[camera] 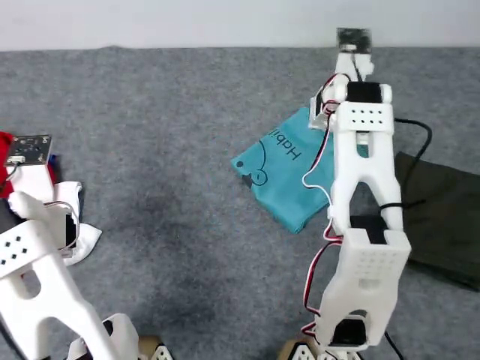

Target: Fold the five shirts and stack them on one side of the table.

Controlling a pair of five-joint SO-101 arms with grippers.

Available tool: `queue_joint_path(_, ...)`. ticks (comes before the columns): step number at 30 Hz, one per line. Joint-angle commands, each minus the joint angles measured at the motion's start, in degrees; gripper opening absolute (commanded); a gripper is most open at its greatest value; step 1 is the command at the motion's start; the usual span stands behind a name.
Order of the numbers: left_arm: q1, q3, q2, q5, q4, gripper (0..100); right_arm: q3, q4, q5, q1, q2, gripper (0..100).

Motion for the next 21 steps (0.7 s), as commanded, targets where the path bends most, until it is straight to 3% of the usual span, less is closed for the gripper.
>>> queue_joint_path(1, 0.09, -0.48, -1.67, -0.53, 0.35, 0, -3.25, 8.40, -10.64, -3.12, -5.67, 22.7)
queue_joint_path(5, 0.09, -0.40, -1.67, -0.53, 0.35, 0, -3.25, 16.22, -19.34, -6.29, -5.14, 31.2)
queue_joint_path(9, 0.09, -0.40, -1.67, -0.53, 0.44, 0, -3.25, 17.10, -26.81, -7.08, -1.98, 43.3)
queue_joint_path(21, 0.09, -0.22, -1.67, -0.62, 0.62, 0, -3.25, 2.59, -34.81, -4.35, 14.37, 44.2)
